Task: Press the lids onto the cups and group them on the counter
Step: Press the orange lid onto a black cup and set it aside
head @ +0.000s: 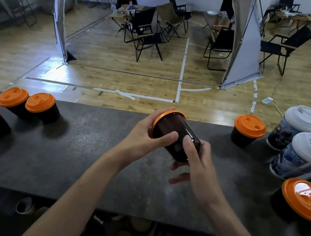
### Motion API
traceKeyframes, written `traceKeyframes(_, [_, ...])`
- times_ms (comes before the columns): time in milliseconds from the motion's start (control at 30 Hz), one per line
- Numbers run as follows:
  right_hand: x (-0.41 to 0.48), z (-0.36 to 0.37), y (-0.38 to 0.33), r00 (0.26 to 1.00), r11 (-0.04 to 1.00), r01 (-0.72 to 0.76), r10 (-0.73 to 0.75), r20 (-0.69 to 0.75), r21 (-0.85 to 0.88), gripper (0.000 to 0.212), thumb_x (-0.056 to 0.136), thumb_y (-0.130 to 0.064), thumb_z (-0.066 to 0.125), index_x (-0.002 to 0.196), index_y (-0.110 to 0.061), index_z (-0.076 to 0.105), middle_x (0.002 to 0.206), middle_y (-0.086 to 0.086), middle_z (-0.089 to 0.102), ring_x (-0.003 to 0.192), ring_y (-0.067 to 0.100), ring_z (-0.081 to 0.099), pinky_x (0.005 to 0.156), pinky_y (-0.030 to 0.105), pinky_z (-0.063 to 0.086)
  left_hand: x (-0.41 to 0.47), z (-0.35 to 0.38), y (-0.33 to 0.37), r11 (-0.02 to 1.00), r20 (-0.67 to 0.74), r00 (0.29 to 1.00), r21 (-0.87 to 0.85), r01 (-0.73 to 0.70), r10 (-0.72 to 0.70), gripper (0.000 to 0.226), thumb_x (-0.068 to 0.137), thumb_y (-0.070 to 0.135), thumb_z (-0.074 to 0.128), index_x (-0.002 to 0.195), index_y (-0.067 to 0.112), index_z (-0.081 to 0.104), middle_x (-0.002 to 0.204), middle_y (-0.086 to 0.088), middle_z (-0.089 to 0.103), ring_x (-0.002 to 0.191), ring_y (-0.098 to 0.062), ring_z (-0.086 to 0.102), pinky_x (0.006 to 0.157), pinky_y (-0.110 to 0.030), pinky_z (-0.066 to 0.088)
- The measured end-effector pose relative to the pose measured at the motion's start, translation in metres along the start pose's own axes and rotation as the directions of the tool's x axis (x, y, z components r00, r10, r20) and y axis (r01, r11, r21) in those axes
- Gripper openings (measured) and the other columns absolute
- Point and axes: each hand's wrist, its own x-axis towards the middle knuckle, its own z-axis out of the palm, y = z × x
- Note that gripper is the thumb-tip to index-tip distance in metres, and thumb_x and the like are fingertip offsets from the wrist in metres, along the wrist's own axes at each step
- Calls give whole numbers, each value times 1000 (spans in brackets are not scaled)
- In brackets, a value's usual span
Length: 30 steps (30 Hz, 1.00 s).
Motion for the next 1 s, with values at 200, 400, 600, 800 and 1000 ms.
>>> traceKeyframes(200, [8,-3,2,988,986,-131,122,95,99,65,94,-64,52,126,-8,58,89,19,71,70,27,67,62,36,57,-4,-3,-8,1000,-16,1000,-28,5,-6,55,85,25,75,137,24,56,120,-5,70,111,-16,68,90,-25,53])
traceKeyframes(400, [10,-3,5,997,992,-71,73,-20,107,60,83,-59,73,124,-19,54,114,22,68,76,24,73,65,38,62,-4,-3,-15,994,3,999,-101,52,-52,45,92,38,67,133,22,59,125,-12,67,119,-25,64,101,-35,51])
traceKeyframes(600, [18,-10,14,842,765,356,-512,-171,-536,59,76,-63,66,120,-27,52,114,-5,56,104,2,57,89,10,43,-4,20,-42,877,-55,958,-420,235,-282,61,101,54,41,133,6,62,130,-20,67,119,-34,66,89,-45,59])
traceKeyframes(800, [21,-2,3,776,583,490,-630,20,-648,69,81,-60,66,135,-18,56,121,-4,59,113,11,57,96,20,47,-9,30,-65,565,71,899,-756,332,-432,87,99,72,16,145,8,53,142,-17,60,130,-34,59,105,-52,49])
traceKeyframes(1000, [21,4,9,726,578,572,-687,30,-582,66,76,-40,82,131,-13,57,123,-6,59,117,9,58,98,19,46,-5,19,-57,529,131,910,-777,341,-394,97,96,78,14,139,3,59,144,-22,56,136,-38,53,109,-50,46])
